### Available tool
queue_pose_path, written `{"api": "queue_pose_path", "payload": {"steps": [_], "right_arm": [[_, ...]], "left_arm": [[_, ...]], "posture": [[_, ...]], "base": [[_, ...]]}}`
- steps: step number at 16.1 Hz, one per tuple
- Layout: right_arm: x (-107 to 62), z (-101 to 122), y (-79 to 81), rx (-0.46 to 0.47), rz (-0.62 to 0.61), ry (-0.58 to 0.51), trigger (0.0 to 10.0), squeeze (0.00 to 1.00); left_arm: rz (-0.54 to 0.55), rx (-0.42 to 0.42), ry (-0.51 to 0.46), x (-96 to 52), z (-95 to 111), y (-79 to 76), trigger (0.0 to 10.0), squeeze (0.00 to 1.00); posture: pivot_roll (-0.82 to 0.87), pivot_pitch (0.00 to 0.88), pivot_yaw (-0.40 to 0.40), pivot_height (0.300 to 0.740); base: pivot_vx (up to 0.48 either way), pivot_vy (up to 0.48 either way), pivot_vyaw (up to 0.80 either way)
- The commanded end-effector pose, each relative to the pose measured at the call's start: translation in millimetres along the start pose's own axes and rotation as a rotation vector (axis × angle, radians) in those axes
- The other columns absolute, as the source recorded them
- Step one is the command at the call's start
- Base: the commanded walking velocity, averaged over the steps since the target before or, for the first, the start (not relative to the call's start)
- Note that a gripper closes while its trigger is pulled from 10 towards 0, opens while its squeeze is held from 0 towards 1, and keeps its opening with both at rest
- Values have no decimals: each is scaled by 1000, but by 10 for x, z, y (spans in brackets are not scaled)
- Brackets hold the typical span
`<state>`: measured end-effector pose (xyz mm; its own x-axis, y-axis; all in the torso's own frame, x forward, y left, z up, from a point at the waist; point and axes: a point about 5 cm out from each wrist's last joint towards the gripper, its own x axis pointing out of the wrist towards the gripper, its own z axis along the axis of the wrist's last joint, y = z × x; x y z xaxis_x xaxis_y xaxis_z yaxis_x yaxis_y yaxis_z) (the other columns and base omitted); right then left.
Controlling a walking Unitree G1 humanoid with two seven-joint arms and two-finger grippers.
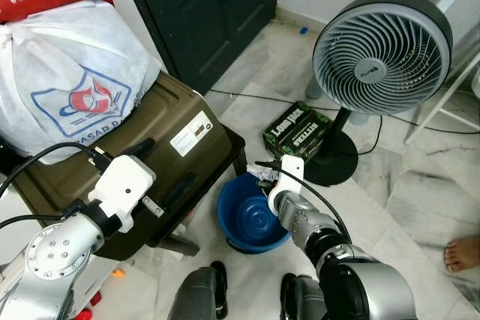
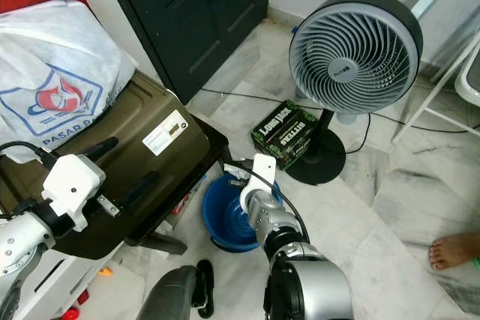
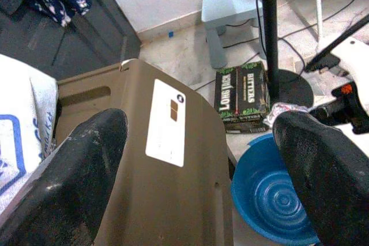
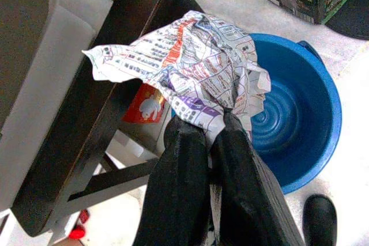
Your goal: Clean up the room
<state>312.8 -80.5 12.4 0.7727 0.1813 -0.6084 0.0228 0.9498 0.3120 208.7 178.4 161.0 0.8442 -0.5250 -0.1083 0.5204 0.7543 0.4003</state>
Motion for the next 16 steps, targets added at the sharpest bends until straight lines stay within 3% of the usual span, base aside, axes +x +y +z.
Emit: {"api": "queue_pose_path", "payload": {"steps": [1,2,9,16], "right_arm": [[3,-58,71,1,16,20,10000,0],[4,-27,38,-12,1,2,10000,1000],[8,122,8,-38,-16,-73,10000,1000],[-11,316,241,-32,105,-205,10000,1000]], "left_arm": [[1,-7,2,-12,13,-15,10000,0],[2,-8,3,-10,16,-23,10000,0],[3,-9,7,9,-13,-33,10000,0],[18,-9,2,26,-22,-37,10000,0]], "posture": [[252,273,121,740],[250,274,120,740],[244,271,124,740],[228,261,123,740]], "base": [[0,0,0],[0,0,0],[0,0,0],[0,0,0]]}}
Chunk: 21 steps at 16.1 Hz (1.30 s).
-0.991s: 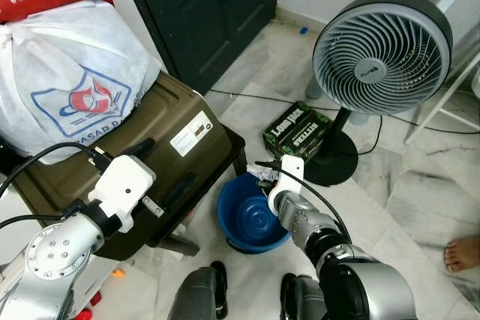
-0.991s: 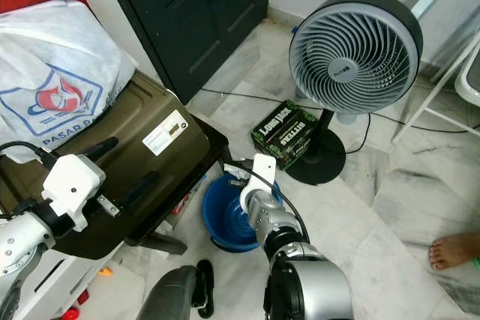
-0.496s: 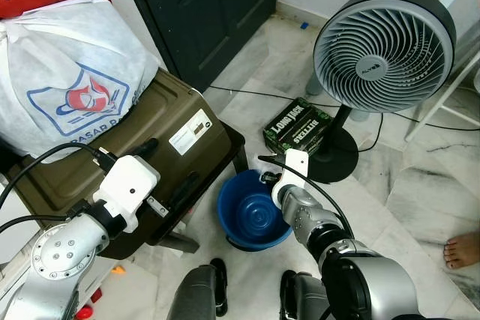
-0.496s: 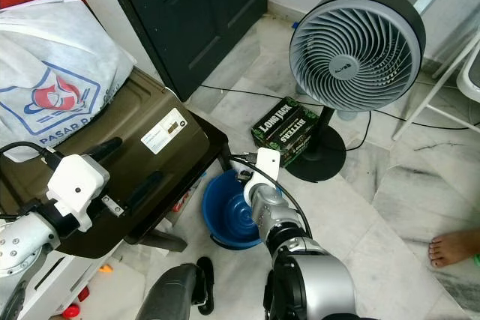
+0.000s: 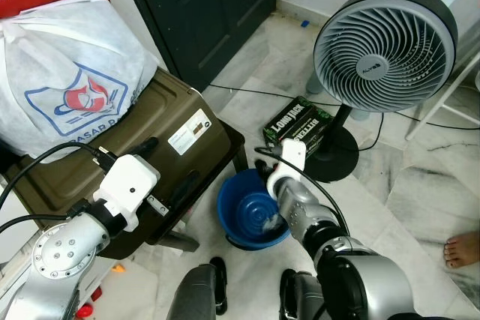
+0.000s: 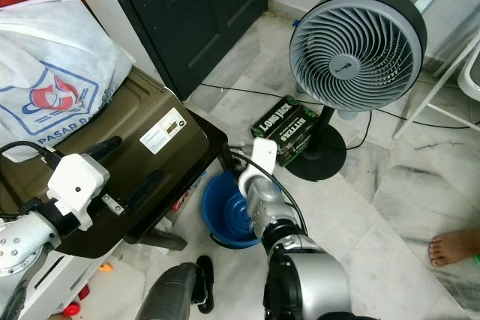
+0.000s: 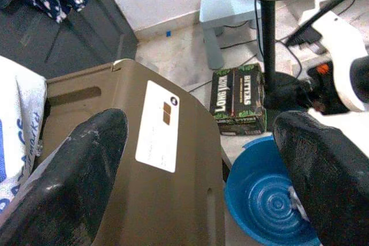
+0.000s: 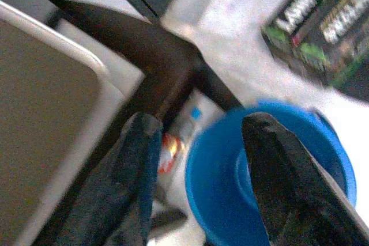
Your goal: Clean up the room
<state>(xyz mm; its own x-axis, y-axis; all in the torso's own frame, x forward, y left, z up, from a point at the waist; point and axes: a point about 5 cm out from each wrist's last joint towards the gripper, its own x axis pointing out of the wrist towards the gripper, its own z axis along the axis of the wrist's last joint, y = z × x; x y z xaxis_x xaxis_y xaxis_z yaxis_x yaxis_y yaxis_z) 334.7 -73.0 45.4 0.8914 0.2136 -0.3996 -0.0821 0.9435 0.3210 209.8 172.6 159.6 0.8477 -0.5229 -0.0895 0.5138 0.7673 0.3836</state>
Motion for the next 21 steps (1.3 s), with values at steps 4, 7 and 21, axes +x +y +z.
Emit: {"api": "queue_pose_path", "payload": {"steps": [4,7,21], "right_arm": [[-273,-176,20,-137,152,-69,10000,1000],[-647,-127,-325,-204,98,-144,10000,1000],[-1533,503,-685,-576,-203,-504,10000,0]], "left_arm": [[38,-44,-15,66,-42,-46,10000,0],[73,-76,-44,187,-54,-62,10000,0],[555,-207,-34,449,-278,115,10000,0]], "posture": [[156,238,93,740],[80,208,57,740],[-90,45,19,740]], "base": [[0,0,0],[0,0,0],[0,0,114]]}}
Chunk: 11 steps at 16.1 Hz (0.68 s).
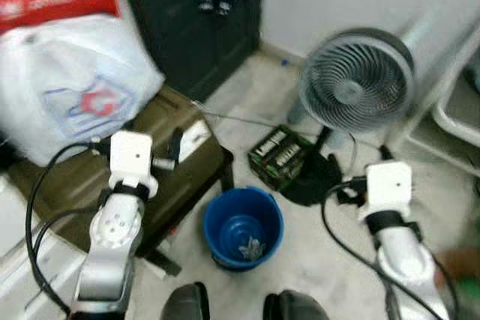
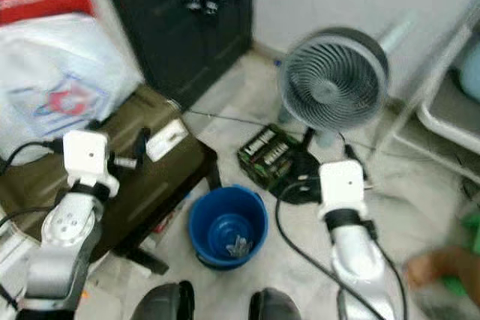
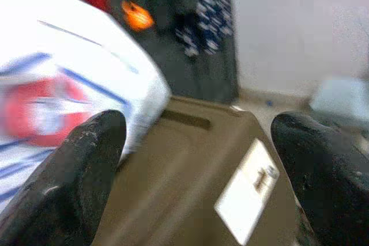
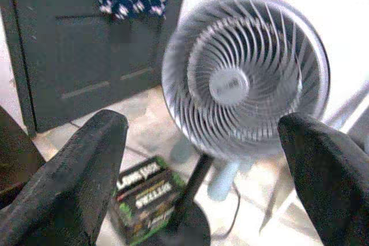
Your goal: Clean up the room
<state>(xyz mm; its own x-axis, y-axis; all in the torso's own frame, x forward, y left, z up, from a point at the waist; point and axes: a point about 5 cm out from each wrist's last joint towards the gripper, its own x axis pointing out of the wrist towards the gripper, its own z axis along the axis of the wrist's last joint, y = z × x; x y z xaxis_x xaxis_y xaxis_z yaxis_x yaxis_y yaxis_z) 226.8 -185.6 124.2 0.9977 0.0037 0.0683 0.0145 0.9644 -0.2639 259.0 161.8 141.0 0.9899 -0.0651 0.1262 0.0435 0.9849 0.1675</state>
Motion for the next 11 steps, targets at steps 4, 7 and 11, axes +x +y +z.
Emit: {"api": "queue_pose_path", "payload": {"steps": [4,7,11], "right_arm": [[148,271,3,-68,38,-108,10000,0],[186,293,15,-57,42,-114,10000,0],[178,271,77,-36,64,-104,10000,0]], "left_arm": [[66,-9,5,49,-21,66,10000,0],[91,1,4,58,-38,104,10000,0],[92,1,42,32,-115,98,10000,0]], "posture": [[-88,35,14,740],[-83,41,14,740],[-79,46,20,740]], "base": [[0,0,800],[0,0,800],[0,0,800]]}}
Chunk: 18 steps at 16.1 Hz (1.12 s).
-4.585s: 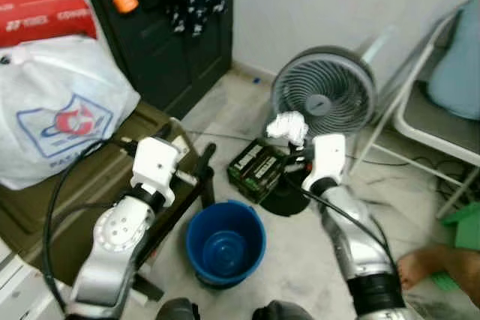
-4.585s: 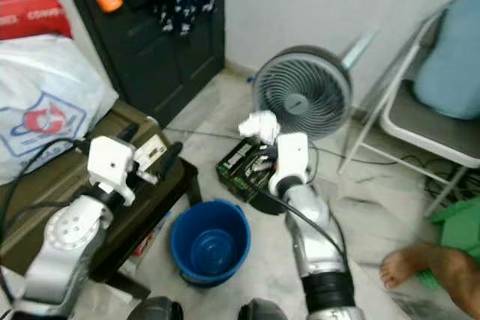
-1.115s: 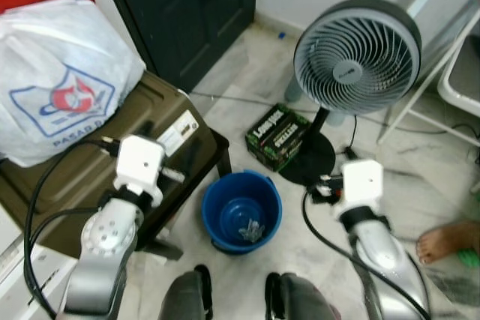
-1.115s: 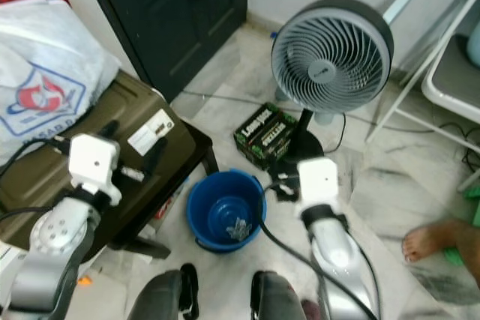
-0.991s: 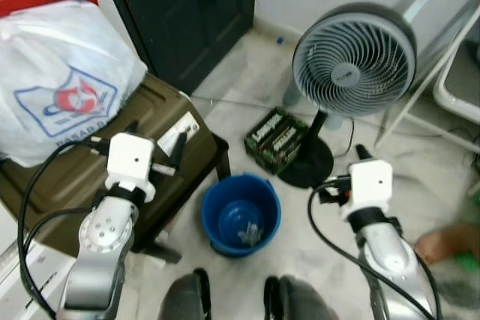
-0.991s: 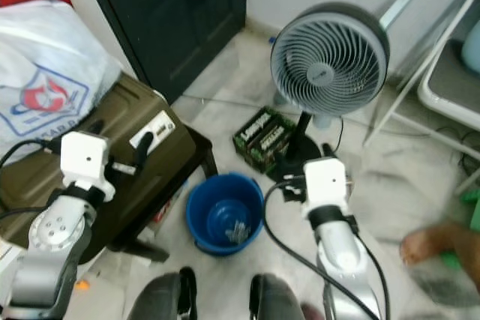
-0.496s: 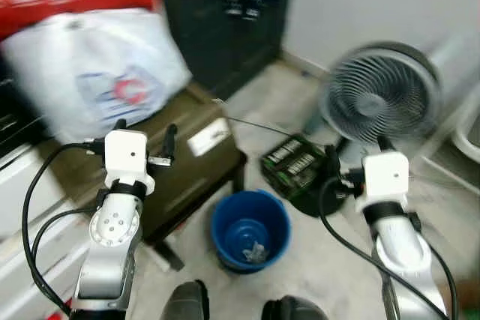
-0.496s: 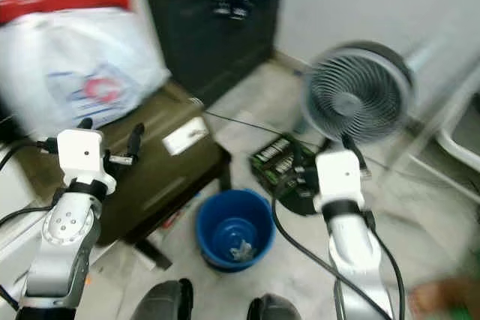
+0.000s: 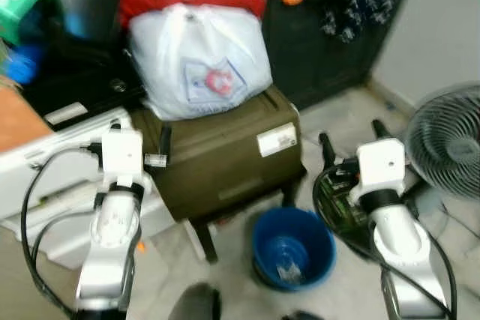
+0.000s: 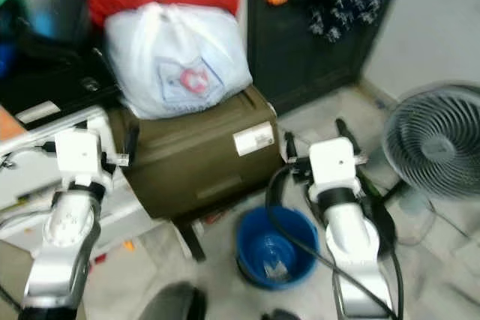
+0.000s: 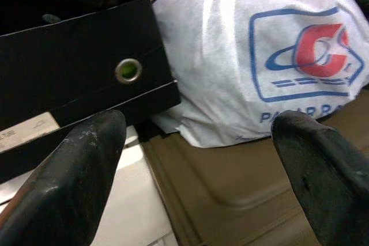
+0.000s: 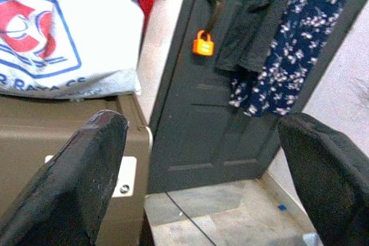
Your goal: Clean up the room
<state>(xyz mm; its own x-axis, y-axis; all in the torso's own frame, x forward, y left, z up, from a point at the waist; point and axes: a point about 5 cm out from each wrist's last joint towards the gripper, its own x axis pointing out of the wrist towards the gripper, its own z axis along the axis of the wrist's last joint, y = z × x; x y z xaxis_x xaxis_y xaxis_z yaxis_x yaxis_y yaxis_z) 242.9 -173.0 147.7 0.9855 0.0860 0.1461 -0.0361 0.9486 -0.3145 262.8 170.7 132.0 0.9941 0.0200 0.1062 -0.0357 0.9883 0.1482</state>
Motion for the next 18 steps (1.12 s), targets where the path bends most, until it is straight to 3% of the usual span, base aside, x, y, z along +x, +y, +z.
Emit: {"api": "queue_pose_path", "payload": {"steps": [1,8,18], "right_arm": [[7,16,20,13,9,-3,10000,0],[6,-8,63,18,39,2,10000,0],[25,-37,104,43,63,14,10000,0]], "left_arm": [[2,9,10,6,-15,11,10000,0],[-13,0,43,-99,-93,43,10000,0],[-9,-2,51,-118,-106,38,10000,0]], "posture": [[-77,47,20,740],[-67,55,10,740],[-56,58,4,740]], "base": [[0,0,800],[0,0,800],[0,0,800]]}}
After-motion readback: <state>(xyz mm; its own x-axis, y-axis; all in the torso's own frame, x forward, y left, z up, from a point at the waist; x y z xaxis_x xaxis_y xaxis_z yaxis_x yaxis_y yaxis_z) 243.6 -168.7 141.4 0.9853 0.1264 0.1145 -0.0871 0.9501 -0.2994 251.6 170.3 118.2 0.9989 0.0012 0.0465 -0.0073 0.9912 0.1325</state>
